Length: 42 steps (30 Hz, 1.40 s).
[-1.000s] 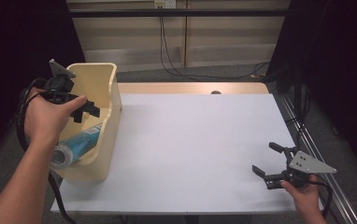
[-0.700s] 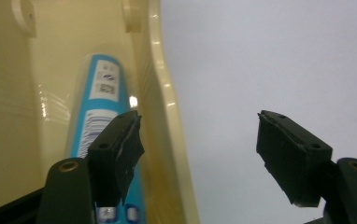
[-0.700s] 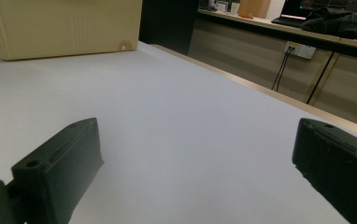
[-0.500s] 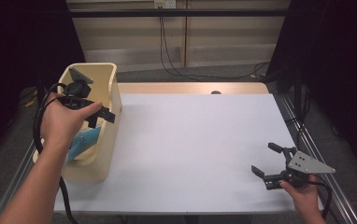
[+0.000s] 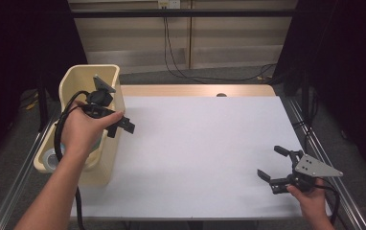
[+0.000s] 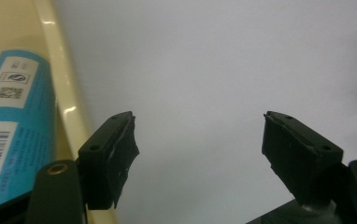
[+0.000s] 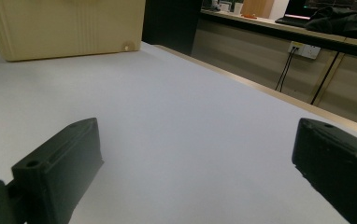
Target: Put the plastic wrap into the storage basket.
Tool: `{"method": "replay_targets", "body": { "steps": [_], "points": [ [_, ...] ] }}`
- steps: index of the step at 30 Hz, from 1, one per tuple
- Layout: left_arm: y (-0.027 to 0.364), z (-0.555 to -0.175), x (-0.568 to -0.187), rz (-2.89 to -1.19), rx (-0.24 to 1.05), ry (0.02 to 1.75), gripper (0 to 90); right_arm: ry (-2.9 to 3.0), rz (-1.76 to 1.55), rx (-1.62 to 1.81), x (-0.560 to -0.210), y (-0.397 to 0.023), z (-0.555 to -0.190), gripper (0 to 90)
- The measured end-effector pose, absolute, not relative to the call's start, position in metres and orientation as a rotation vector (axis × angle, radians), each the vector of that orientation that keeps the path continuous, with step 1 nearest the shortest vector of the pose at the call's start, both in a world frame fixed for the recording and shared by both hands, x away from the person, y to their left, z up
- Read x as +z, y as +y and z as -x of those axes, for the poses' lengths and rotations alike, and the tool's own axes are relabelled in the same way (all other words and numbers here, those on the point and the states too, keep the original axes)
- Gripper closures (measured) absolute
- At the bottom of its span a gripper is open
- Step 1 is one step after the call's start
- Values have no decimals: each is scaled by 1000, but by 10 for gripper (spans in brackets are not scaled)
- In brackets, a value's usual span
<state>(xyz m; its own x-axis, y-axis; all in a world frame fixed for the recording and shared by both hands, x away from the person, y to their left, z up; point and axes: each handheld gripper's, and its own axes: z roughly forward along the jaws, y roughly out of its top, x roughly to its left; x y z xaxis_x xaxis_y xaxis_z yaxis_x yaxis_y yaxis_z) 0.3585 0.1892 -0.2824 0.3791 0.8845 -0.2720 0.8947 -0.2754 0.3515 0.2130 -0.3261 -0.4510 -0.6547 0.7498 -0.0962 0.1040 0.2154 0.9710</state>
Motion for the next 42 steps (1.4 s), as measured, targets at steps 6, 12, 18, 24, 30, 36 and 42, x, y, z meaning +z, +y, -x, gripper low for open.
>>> {"method": "replay_targets", "body": {
  "steps": [6, 12, 18, 24, 30, 36, 42],
  "points": [
    [180, -358, -290, -2218, -56, 1506, 258, 1922, -795, 1475, -451, -326, -212, 9],
    [170, -359, -300, -2227, -82, 1492, 254, 1924, -783, 1470, -452, -325, -213, 9],
    [159, -359, -309, -2251, -101, 1466, 245, 1926, -780, 1469, -452, -325, -214, 9],
    [147, -359, -319, -2267, -120, 1444, 239, 1922, -788, 1478, -452, -325, -213, 9],
    [142, -359, -329, -2277, -110, 1438, 200, 1923, -787, 1477, -452, -325, -213, 9],
    [139, -357, -338, -2289, -98, 1428, 174, 1933, -778, 1469, -452, -325, -213, 10],
    [136, -355, -348, -2296, -92, 1421, 157, 1930, -779, 1473, -452, -324, -213, 12]
  ]
}}
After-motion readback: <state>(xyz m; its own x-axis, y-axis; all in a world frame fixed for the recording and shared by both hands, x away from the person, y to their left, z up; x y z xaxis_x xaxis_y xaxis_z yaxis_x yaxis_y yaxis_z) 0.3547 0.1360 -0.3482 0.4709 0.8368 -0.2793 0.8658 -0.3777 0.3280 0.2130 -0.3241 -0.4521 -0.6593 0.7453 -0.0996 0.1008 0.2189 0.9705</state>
